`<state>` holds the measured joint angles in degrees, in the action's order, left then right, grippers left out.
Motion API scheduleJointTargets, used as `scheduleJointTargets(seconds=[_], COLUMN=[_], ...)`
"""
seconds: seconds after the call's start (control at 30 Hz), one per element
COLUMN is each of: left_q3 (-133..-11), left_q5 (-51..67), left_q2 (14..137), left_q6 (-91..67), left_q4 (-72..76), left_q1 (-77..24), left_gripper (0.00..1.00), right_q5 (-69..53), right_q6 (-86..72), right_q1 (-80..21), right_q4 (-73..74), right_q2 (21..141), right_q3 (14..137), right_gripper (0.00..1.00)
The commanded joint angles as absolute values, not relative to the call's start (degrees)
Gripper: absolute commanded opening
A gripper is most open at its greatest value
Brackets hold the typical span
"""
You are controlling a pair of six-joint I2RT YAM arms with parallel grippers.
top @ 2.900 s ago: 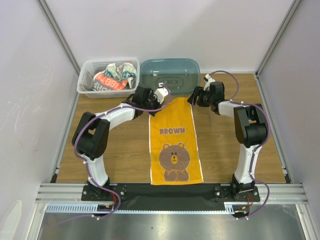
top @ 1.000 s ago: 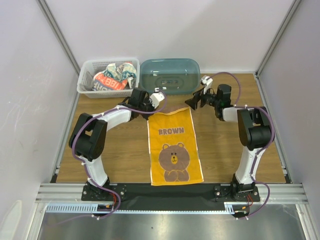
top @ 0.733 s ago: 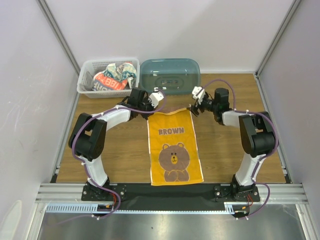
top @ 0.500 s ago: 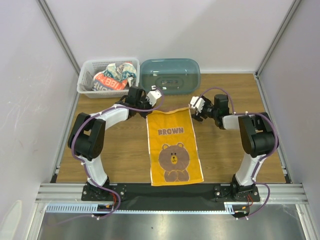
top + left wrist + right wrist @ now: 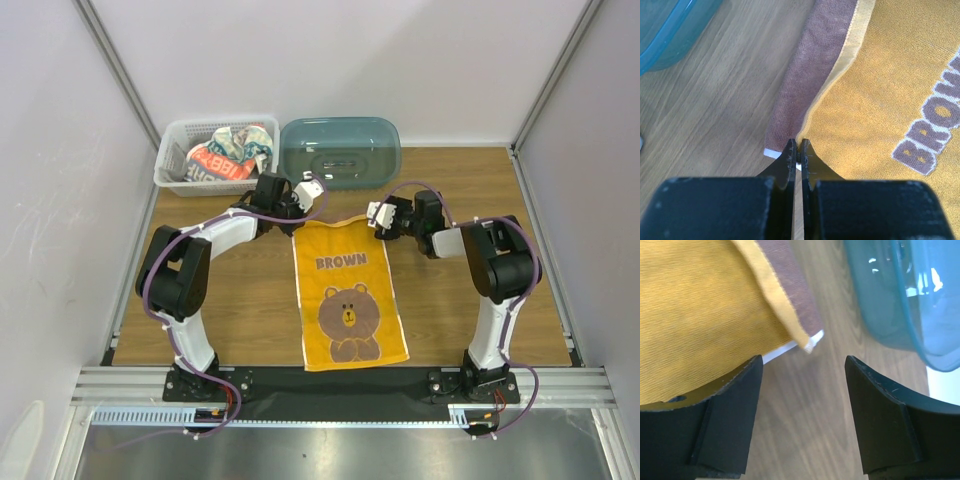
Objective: Fold and stack the towels
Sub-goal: Flatten out the crumpled towel
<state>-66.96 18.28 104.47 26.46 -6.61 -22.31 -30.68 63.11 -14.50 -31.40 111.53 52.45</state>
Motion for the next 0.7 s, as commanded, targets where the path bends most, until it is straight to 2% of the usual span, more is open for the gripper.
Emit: scheduleJointTargets(seconds=[0.0, 0.47, 0.67], left_q3=[-68.91, -68.99, -69.08], left_q5=[20.04, 20.92, 21.44], left_q2=[103.36, 104.06, 104.15], left_q6=[26.81, 27.33, 27.51], left_q4=[-5.54, -5.54, -5.54], left_q1=[-21.80, -21.09, -20.74], left_gripper=[0.00, 0.00, 0.00], right_q5=[-30.06, -30.68, -30.76], right_q6=[65.13, 65.74, 66.97], right_q1=[-14.59, -16.08, -16.44], right_q4=[-37.25, -45.78, -43.59], right_q2=[113.64, 117.86, 119.79], right_q3=[54.05, 56.07, 58.80], right_gripper=[0.70, 0.60, 0.59])
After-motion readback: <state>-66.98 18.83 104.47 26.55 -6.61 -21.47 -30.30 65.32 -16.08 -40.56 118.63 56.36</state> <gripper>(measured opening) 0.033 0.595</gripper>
